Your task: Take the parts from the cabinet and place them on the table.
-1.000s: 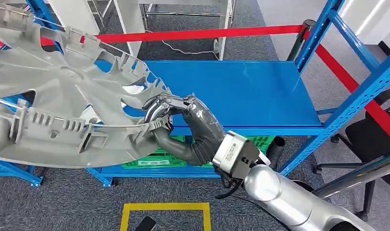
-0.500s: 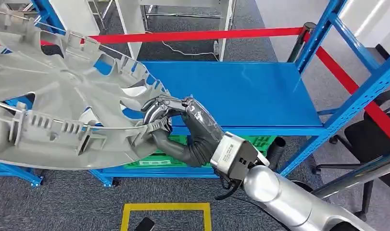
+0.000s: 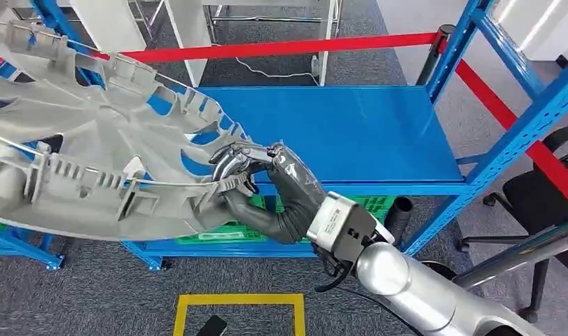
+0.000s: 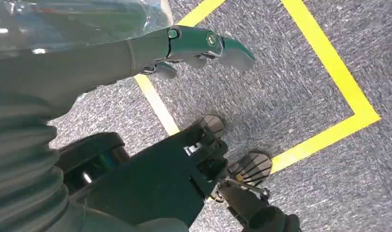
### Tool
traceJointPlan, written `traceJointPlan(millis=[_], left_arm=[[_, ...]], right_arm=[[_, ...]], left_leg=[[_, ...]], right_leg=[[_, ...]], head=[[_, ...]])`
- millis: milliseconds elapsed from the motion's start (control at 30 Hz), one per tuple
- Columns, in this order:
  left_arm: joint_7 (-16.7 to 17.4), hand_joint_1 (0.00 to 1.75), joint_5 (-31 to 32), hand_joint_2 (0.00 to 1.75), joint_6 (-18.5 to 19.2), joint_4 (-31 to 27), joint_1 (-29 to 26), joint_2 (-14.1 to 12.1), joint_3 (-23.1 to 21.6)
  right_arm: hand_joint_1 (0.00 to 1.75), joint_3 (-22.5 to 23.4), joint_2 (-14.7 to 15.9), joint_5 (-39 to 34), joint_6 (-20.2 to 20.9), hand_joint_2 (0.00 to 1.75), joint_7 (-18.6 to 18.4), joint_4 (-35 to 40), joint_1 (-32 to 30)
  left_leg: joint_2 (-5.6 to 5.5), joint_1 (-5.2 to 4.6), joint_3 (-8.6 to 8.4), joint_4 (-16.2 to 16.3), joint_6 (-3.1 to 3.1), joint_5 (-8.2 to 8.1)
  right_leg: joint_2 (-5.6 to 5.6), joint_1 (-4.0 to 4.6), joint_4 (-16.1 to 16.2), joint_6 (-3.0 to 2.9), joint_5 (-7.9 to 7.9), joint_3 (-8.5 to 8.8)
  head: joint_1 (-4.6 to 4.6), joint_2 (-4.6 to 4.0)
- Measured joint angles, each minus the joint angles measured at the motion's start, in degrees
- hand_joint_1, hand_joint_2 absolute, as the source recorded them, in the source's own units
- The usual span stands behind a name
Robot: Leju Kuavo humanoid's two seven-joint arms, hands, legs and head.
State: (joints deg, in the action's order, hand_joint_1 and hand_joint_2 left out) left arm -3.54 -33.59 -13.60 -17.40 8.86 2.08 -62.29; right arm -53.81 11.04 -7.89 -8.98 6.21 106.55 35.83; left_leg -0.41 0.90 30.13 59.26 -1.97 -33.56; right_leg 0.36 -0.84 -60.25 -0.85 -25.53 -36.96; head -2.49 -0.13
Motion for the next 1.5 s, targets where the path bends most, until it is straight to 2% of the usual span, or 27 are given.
traceJointPlan(millis=[100,133,167,233,267,300,333,467,533,600,633,667,733,800,833,867,967,1000,1033,1100,1133,1167,1233,1300,1367,1467,1500], left_arm=[[0.0,0.0,-0.1,1.75,0.0,0.0,0.0,0.0,0.0],[0.0,0.0,-0.2,1.75,0.0,0.0,0.0,0.0,0.0],[0.0,0.0,-0.2,1.75,0.0,0.0,-0.1,0.0,0.0],[0.0,0.0,-0.3,1.75,-0.1,0.0,-0.1,-0.1,0.0],[0.0,0.0,-0.3,1.75,-0.1,0.0,0.0,-0.1,0.0],[0.0,0.0,-0.3,1.75,-0.1,0.0,0.0,-0.1,0.0],[0.0,0.0,-0.4,1.75,-0.1,0.0,0.1,-0.1,0.0],[0.0,0.0,-0.6,1.75,-0.2,0.0,0.0,-0.2,0.0],[-0.1,0.0,-0.6,1.75,-0.2,0.0,0.2,-0.2,0.0],[-0.1,0.0,-0.7,1.75,-0.2,0.0,0.2,-0.2,0.0],[-0.1,0.0,-0.7,1.75,-0.2,0.0,0.2,-0.2,0.0],[-0.1,0.0,-0.7,1.75,-0.2,0.0,0.2,-0.2,0.0],[-0.1,0.0,-0.7,1.75,-0.2,0.0,0.2,-0.2,0.0],[-0.1,0.0,-0.7,1.75,-0.2,0.0,0.2,-0.2,0.0],[-0.1,0.0,-0.7,1.75,-0.2,0.0,0.2,-0.3,0.0],[-0.2,0.0,-0.7,1.75,-0.2,-0.1,0.2,-0.3,0.0],[-0.2,0.0,-0.7,1.75,-0.2,-0.1,0.2,-0.4,0.0],[-0.2,0.0,-0.7,1.75,-0.2,-0.1,0.2,-0.5,0.0],[-0.2,0.0,-0.7,1.75,-0.2,-0.1,0.0,-0.5,-0.1],[-0.2,0.0,-0.7,1.75,-0.2,-0.1,-0.2,-0.5,-0.1],[-0.2,0.0,-0.7,1.75,-0.2,-0.1,-0.1,-0.5,-0.1],[-0.2,0.0,-0.7,1.75,-0.3,-0.1,-0.1,-0.5,-0.1],[-0.2,0.0,-0.7,1.75,-0.3,-0.1,-0.1,-0.6,-0.1],[-0.2,0.0,-0.7,1.75,-0.3,-0.1,-0.1,-0.7,-0.2],[-0.2,0.0,-0.8,1.75,-0.3,-0.2,0.2,-0.9,-0.2],[-0.2,0.0,-0.9,1.75,-0.3,-0.3,0.3,-1.0,-0.2],[-0.2,0.0,-0.9,1.75,-0.3,-0.3,0.3,-1.0,-0.2]], right_arm=[[1.75,0.0,0.0,0.0,0.0,1.75,0.0,-0.1,-0.1],[1.75,0.0,0.0,-0.2,0.0,1.75,0.0,-0.1,-0.3],[1.75,0.0,0.0,-0.2,0.0,1.75,0.0,-0.2,-0.4],[1.75,0.0,0.0,-0.2,0.0,1.75,-0.1,-0.2,-0.6],[1.75,0.0,0.0,-0.2,0.0,1.75,-0.1,-0.2,-0.6],[1.75,0.0,0.0,-0.2,0.0,1.75,-0.1,-0.2,-0.6],[1.75,0.0,0.0,-0.2,0.0,1.75,-0.1,-0.2,-0.6],[1.75,0.0,0.0,-0.2,-0.1,1.75,-0.1,-0.2,-0.6],[1.75,0.0,0.1,-0.2,-0.1,1.75,-0.1,-0.2,-0.7],[1.75,0.0,0.1,-0.2,-0.1,1.75,-0.1,-0.2,-0.8],[1.75,0.0,0.1,-0.2,-0.1,1.75,-0.1,-0.2,-0.9],[1.75,0.0,0.2,-0.2,-0.1,1.75,-0.2,-0.2,-1.1],[1.75,0.0,0.2,-0.2,-0.1,1.75,-0.2,-0.3,-1.3],[1.75,0.0,0.2,-0.2,-0.1,1.75,-0.2,-0.3,-1.2],[1.75,0.0,0.2,-0.2,-0.2,1.75,-0.3,-0.3,-1.1],[1.75,0.0,0.2,-0.2,-0.3,1.75,-0.3,-0.2,-1.1],[1.75,0.0,0.2,0.3,-0.8,1.75,-0.9,-0.2,-1.3],[1.75,0.0,0.2,0.4,-1.0,1.75,-1.2,-0.2,-1.4],[1.75,0.0,0.2,0.4,-1.1,1.75,-1.2,-0.2,-1.5],[1.75,-0.1,0.2,0.5,-1.2,1.75,-1.4,-0.2,-1.6],[1.75,-0.1,0.2,0.5,-1.2,1.75,-1.4,-0.2,-1.6],[1.75,-0.2,0.2,0.5,-1.3,1.75,-1.4,-0.2,-1.7],[1.75,-0.3,0.2,0.5,-1.3,1.75,-1.5,-0.2,-2.0],[1.75,-0.3,0.2,0.5,-1.4,1.75,-1.7,-0.2,-2.4],[1.75,-0.2,0.2,0.5,-1.4,1.75,-1.8,-0.2,-2.5],[1.75,-0.2,0.3,0.5,-1.4,1.75,-1.8,-0.4,-2.6],[1.75,-0.2,0.4,0.5,-1.5,1.75,-1.8,-0.5,-2.7]], left_leg=[[-0.01,-0.01,4.49,11.6,-0.32,-6.69],[-0.01,-0.01,5.82,15.1,-0.33,-7.73],[-0.01,-0.01,6.02,15.8,-0.23,-7.22],[-0.01,-0.04,3.01,10.3,0.12,-3.11],[-0.01,-0.09,0.11,4.9,0.36,-0.54],[-0.02,-0.17,-2.55,-0.2,0.7,0.5],[-0.06,-0.49,-3.4,-1.8,0.8,-0.26],[-0.1,-0.83,-1.98,-2.3,2.07,1.94],[0.24,-0.44,-0.95,-2.5,2.82,3.27],[0.28,-0.49,0.74,-2.3,3.1,4.39],[0.31,-0.54,1.69,-2.1,3.12,4.92],[0.32,-0.57,2.57,-1.8,3.13,5.41],[0.33,-0.59,4.49,-1.2,2.99,6.29],[0.29,-0.59,6.09,-0.4,2.66,6.86],[0.26,-0.85,6.89,0.0,2.35,7.06],[0.24,-0.77,7.13,0.3,1.95,7.5],[0.21,-0.37,7.84,0.0,0.85,9.09],[0.21,-0.25,8.26,0.3,0.62,8.28],[0.21,-0.32,8.58,1.4,0.31,6.04],[0.22,-0.22,10.26,9.0,0.0,-0.64],[0.21,-0.24,11.09,13.4,-0.1,-2.94],[0.21,-0.25,11.34,16.3,-0.13,-3.5],[0.21,-0.26,9.06,15.6,0.03,-0.37],[0.21,-0.26,2.94,7.5,0.38,3.31],[0.11,-0.58,-2.44,-1.4,0.87,0.82],[0.08,-1.01,-1.85,-1.7,1.78,1.6],[0.3,-0.55,-1.45,-2.4,2.29,2.58]], right_leg=[[-0.3,0.23,0.0,-0.88,0.4,-0.52],[-0.34,0.38,0.0,-1.13,0.59,-0.78],[-0.34,0.5,0.0,-1.26,0.81,-1.09],[-0.29,0.62,-0.2,-1.24,1.28,-1.63],[-0.24,0.63,-0.2,-1.09,1.55,-1.84],[-0.23,0.62,-0.3,-0.9,1.81,-1.95],[-0.21,0.85,-0.2,-0.48,2.21,-2.14],[-0.18,0.61,1.0,1.15,4.46,-2.32],[-0.05,0.41,-1.3,1.57,-0.11,-3.36],[-0.07,0.32,-10.2,1.96,-7.02,-5.55],[-0.07,0.32,-14.4,2.13,-8.74,-6.37],[-0.07,0.32,-16.7,2.16,-8.62,-6.33],[-0.08,0.32,-14.9,2.1,-5.33,-3.51],[-0.07,0.32,-6.7,1.78,-2.67,2.61],[-0.05,0.49,-1.9,1.57,-4.35,5.75],[0.03,0.67,1.0,1.05,-5.58,7.23],[0.03,1.19,1.4,0.13,-4.79,6.3],[-0.2,0.6,1.8,-0.74,-4.13,6.02],[-0.26,0.68,1.8,-1.0,-3.64,5.55],[-0.4,0.7,1.6,-1.47,-2.74,4.41],[-0.48,0.76,1.5,-1.49,-2.27,3.72],[-0.59,0.79,1.2,-1.51,-1.8,2.95],[-0.62,0.8,0.6,-1.38,-0.91,1.18],[-0.58,0.8,0.1,-1.1,-0.01,-0.37],[-0.55,1.05,-0.3,-0.43,0.81,-1.15],[-0.74,0.73,0.6,0.61,2.58,-1.26],[-0.54,0.78,0.5,0.99,2.43,-1.52]], head=[[0.48,0.0],[0.52,0.0],[0.5,0.0],[0.53,0.0],[0.55,0.0],[0.55,0.0],[0.48,0.0],[0.59,0.0],[0.37,0.0],[0.24,0.0],[0.22,0.0],[0.22,0.0],[0.2,0.0],[0.2,0.0],[0.2,0.0],[0.33,0.0],[0.29,0.0],[0.2,0.0],[0.35,0.0],[0.81,0.0],[0.88,0.0],[0.9,0.0],[0.92,0.0],[0.92,0.0],[0.83,0.0],[0.85,0.0],[0.83,0.0]])
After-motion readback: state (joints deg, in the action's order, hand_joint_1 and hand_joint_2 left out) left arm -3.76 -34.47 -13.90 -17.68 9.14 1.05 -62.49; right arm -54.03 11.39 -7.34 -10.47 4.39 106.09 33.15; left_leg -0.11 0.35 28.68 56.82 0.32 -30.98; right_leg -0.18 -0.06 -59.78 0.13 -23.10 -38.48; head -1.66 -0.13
